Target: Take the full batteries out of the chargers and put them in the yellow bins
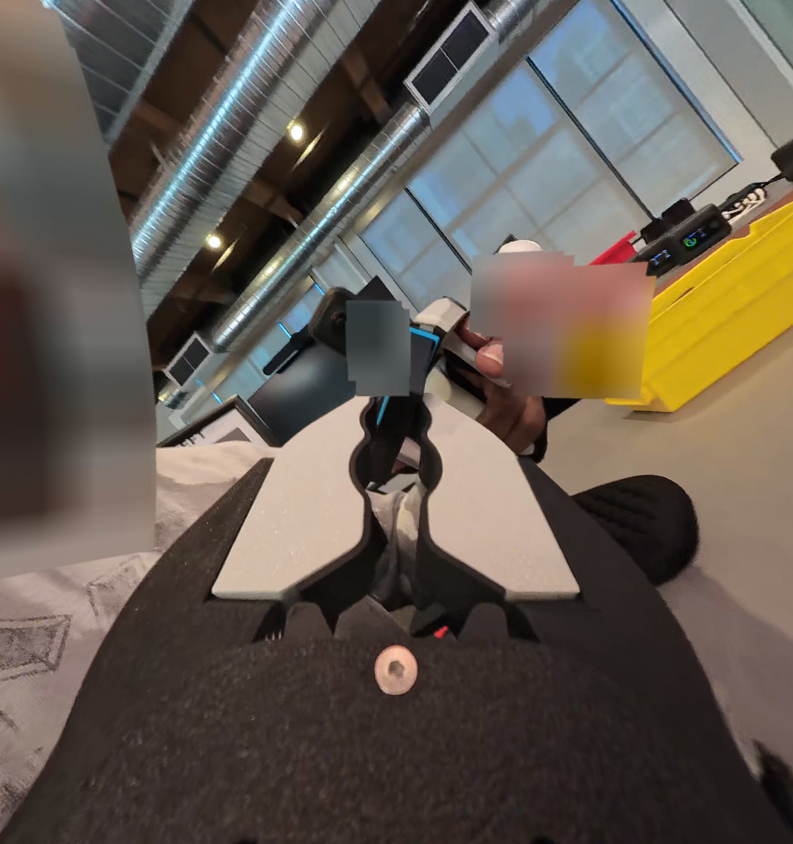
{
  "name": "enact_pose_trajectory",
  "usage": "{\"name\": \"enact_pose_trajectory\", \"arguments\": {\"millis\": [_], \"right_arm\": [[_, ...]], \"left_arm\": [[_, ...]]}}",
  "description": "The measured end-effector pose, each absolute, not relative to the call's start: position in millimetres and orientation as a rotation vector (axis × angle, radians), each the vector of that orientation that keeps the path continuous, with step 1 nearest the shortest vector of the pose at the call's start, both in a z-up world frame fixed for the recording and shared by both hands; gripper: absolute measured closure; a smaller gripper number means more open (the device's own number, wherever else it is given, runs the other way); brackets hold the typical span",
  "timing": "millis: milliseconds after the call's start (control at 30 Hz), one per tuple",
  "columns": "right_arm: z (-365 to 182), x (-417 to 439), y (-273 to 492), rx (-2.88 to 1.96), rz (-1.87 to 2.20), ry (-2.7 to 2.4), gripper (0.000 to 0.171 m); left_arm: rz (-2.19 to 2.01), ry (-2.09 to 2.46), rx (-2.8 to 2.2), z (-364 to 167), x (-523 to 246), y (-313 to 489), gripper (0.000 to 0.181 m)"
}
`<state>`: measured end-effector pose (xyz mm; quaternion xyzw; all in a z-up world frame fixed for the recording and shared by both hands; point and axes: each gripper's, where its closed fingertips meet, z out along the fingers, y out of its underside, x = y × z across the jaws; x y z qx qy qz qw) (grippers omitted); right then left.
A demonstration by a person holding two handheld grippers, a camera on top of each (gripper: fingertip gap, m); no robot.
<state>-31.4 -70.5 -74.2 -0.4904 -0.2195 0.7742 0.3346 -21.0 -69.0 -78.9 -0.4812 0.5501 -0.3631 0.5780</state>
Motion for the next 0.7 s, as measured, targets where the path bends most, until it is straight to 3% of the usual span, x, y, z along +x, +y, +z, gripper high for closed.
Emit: {"name": "enact_pose_trajectory", "arguments": {"millis": [33, 300, 367, 467, 700], "right_arm": [[-74.8, -29.5, -71.0, -1.276, 1.998, -0.585, 0.158], [-96.6, -18.8, -63.5, -1.346, 1.410, -0.858, 0.161], [-99.2, -19.4, -69.5, -1.325, 1.306, -0.949, 0.161], [-100.8, -17.8, -76.7, -1.294, 1.206, -1.028, 0.161], [-103.9, -8.9, -79.3, -1.291, 1.146, -1.042, 0.161]], "left_arm": [[-0.858, 1.278, -1.144, -79.9, -21.2, -68.5, 0.130], [-1.048, 1.197, -1.289, -84.8, -17.3, -68.0, 0.137], [-1.043, 1.211, -1.324, -92.0, -14.3, -65.4, 0.146], [-1.083, 1.273, -1.311, -96.8, -9.6, -75.6, 0.165], [-1.068, 1.305, -1.350, -101.2, -1.6, -77.8, 0.166]]}}
